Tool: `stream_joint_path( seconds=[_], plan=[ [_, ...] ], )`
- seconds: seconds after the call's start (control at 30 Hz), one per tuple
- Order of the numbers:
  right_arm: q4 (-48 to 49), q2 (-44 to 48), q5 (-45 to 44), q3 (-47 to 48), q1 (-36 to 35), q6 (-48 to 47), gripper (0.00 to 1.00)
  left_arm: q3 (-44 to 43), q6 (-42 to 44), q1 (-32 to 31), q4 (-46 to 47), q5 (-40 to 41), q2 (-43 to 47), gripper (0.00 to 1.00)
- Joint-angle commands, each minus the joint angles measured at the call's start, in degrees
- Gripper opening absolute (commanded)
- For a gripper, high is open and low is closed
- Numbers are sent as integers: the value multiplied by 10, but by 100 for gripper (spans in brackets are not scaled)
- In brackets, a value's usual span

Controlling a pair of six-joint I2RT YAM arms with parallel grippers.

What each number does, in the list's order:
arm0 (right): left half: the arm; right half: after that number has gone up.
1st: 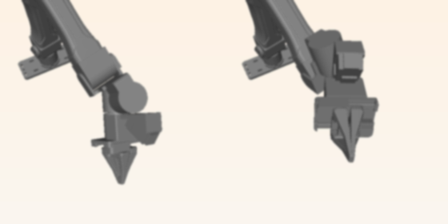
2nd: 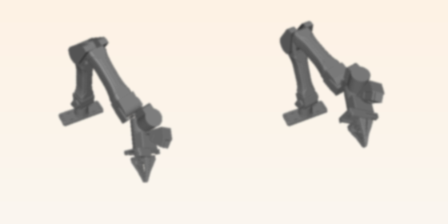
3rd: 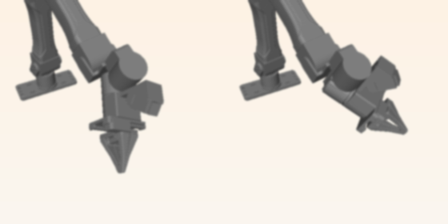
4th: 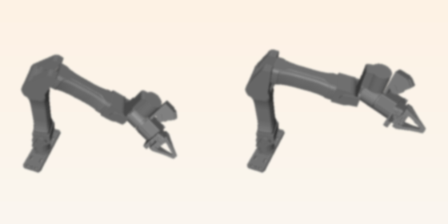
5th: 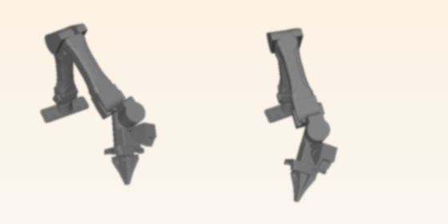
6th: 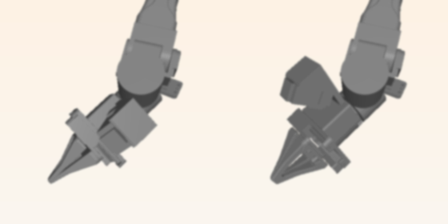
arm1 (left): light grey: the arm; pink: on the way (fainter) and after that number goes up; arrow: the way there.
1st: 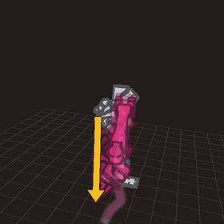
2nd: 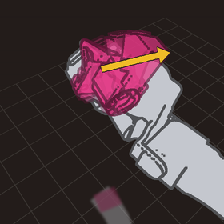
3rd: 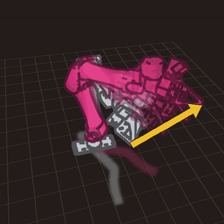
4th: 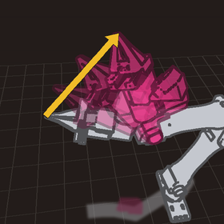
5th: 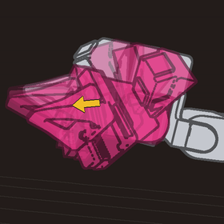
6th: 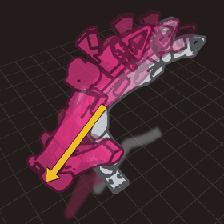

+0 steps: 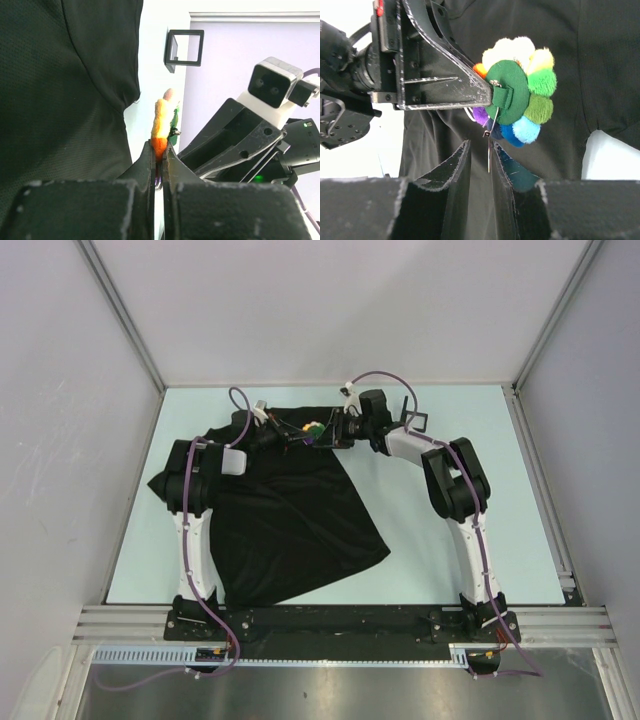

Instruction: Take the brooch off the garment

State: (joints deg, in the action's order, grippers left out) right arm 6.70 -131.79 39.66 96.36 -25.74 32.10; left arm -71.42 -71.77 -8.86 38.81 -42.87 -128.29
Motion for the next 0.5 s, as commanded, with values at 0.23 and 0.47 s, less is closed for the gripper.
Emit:
stream_joint_path(
  seconds=[0.23,0.47],
  plan=[
    [-32,-11,-19,27,-3,-29,23,2,-21,4,42,-16,1,1],
    [-24,-7,-12,23,-3,-23,0,0,-18,5,36,-15,-3,0]
  ],
)
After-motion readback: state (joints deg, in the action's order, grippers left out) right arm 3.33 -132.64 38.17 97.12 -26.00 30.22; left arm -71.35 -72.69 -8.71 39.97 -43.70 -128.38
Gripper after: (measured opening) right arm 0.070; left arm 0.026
